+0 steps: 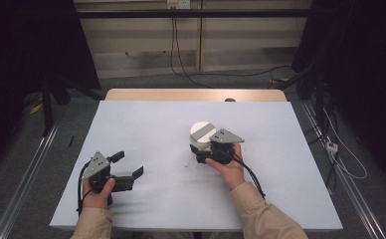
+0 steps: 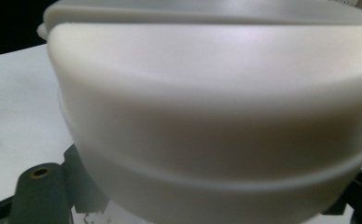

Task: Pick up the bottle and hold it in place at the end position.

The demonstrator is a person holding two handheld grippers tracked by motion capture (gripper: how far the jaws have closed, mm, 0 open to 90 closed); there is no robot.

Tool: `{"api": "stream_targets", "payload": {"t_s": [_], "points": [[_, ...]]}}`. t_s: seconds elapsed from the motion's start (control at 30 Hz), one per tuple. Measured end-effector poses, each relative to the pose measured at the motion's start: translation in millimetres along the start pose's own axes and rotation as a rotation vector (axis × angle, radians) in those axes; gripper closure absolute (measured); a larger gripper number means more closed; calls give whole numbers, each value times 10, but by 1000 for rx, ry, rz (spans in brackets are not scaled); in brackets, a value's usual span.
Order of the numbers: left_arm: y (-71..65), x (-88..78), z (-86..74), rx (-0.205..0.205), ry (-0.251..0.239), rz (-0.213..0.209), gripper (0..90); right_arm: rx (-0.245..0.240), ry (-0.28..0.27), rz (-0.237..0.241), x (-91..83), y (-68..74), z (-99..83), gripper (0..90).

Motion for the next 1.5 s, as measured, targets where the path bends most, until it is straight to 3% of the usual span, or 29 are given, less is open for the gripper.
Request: {"api": "stream_targets", "payload": {"t_s": [0.33,1.5], "points": [[-2,3,-4,-2,2,1,49,-20,1,7,99,11,61,187],[-7,15,-17,3,9,0,49,14,-1,-4,287,-107,97,187]]}}
Point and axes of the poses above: each handheld gripper's, and its own axes: x roughly forward along the jaws, z roughly out of its top, y roughly to its left, the point moved 6 cm from there along x, roughly forward along the jaws, and after that the axes turned 1 degree about y, right-handed, at the moved point
